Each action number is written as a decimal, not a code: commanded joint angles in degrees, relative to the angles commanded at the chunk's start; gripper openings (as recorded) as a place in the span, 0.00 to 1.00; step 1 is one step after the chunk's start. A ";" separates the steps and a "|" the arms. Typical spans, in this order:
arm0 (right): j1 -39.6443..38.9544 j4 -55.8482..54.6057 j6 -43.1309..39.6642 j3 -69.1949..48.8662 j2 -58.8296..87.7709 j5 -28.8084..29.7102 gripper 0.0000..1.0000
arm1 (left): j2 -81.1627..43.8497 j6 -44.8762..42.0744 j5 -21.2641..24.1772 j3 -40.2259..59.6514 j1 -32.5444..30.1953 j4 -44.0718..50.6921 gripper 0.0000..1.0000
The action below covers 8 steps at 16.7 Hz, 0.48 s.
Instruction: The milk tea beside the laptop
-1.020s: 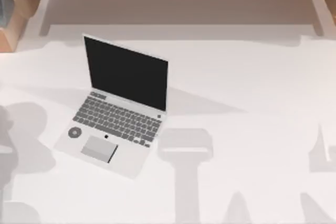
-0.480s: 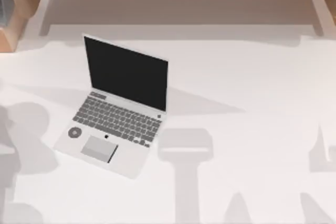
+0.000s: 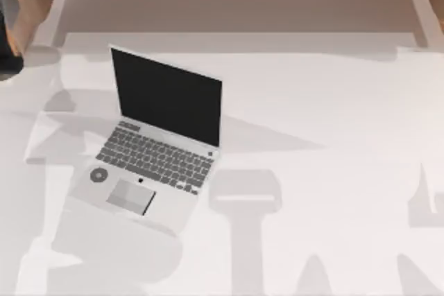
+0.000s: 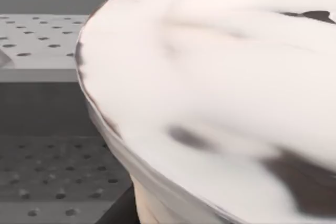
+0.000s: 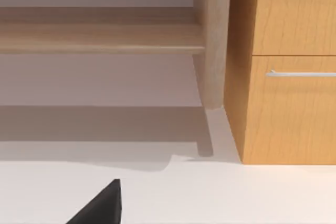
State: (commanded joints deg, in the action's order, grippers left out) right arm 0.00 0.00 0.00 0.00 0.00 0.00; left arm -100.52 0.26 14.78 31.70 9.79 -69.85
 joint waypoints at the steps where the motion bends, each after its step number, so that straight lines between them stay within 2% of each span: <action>1: 0.00 0.00 0.00 0.00 0.00 0.00 1.00 | -0.03 1.45 -3.53 2.38 -4.45 0.65 0.00; 8: 0.00 0.00 0.00 0.00 0.00 0.00 1.00 | -2.20 10.40 -31.22 18.03 -37.91 7.86 0.00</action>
State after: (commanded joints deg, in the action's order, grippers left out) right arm 0.00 0.00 0.00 0.00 0.00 0.00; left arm -102.72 10.66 -16.43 49.73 -28.12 -61.99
